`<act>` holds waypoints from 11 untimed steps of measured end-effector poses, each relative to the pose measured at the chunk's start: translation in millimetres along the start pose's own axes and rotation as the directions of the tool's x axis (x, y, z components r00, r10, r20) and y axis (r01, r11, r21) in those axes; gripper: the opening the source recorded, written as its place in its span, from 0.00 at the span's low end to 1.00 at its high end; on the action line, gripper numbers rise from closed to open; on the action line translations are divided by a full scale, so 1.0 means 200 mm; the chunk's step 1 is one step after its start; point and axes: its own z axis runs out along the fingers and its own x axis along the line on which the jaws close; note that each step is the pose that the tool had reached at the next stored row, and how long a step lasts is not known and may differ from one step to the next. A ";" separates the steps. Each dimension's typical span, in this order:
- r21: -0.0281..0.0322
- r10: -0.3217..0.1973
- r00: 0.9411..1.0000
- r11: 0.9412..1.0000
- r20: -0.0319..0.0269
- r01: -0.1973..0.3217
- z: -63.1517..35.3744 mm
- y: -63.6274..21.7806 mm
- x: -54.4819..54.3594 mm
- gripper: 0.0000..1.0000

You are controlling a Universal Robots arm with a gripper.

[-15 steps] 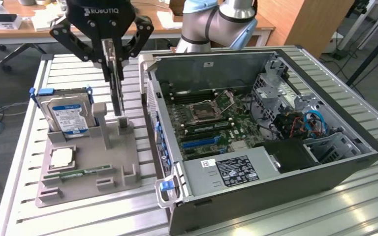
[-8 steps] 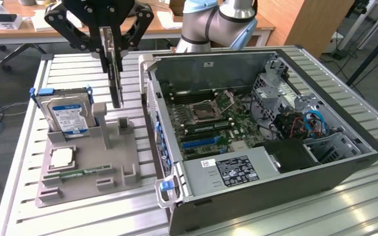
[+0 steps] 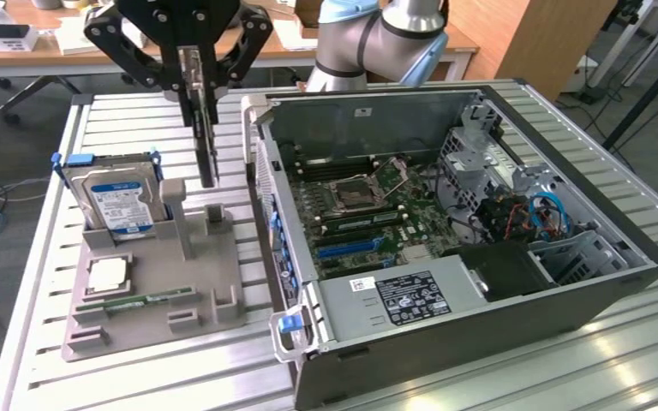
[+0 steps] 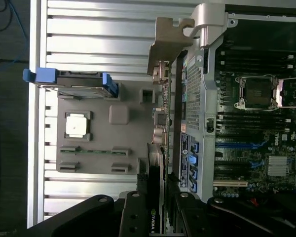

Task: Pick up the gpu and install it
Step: 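Pick up the gpu and move the gpu toward the slot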

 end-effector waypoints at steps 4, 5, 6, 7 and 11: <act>0.000 0.000 1.000 1.000 0.000 0.000 0.001 -0.001 -0.06 0.26; 0.000 0.000 1.000 1.000 0.000 0.000 0.002 -0.001 -0.08 0.26; 0.000 0.000 1.000 1.000 0.000 0.000 0.002 -0.001 -0.10 0.26; 0.000 0.000 1.000 1.000 0.000 0.000 0.003 -0.002 -0.12 0.26; 0.000 0.000 1.000 1.000 0.000 0.000 0.004 -0.003 -0.19 0.26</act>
